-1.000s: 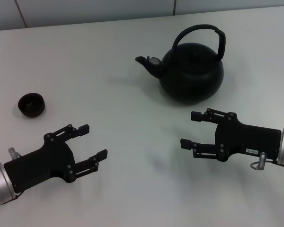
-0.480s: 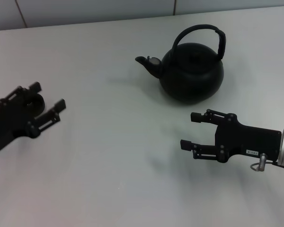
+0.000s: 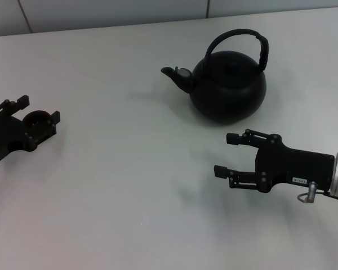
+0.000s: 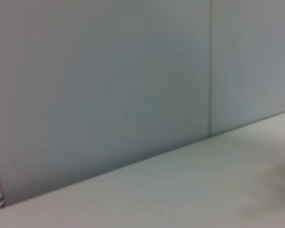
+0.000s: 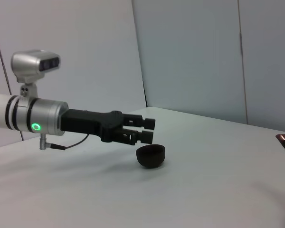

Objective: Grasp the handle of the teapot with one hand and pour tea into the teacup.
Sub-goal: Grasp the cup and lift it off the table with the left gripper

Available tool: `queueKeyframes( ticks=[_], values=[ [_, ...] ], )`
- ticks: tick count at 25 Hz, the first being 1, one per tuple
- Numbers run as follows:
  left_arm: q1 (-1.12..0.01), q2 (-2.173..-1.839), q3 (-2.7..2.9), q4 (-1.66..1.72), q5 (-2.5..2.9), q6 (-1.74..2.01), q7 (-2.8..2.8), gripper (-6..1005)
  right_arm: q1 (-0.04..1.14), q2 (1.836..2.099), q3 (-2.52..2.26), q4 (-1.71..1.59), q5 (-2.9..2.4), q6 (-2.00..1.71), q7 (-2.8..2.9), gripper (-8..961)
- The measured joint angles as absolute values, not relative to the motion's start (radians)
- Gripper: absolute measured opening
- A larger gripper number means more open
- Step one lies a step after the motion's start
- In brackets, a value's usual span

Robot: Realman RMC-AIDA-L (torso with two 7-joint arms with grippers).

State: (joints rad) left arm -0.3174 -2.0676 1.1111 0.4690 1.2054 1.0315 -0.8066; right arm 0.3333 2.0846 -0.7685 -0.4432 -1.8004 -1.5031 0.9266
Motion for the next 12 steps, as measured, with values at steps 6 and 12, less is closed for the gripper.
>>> queueKeyframes(
  ticks=[6,12],
  values=[
    [-0.325,-2.067,1.112,0.466,1.206,0.99,-0.816,789,0.335,2.085,-0.769,-0.443,-1.802,-1.503,0.927,832],
    [-0.332,-2.064,1.117,0.466,1.214,0.975,-0.846,788,0.335,2.085,-0.769,-0.445,-1.803,-1.503,0.927,832]
  ],
)
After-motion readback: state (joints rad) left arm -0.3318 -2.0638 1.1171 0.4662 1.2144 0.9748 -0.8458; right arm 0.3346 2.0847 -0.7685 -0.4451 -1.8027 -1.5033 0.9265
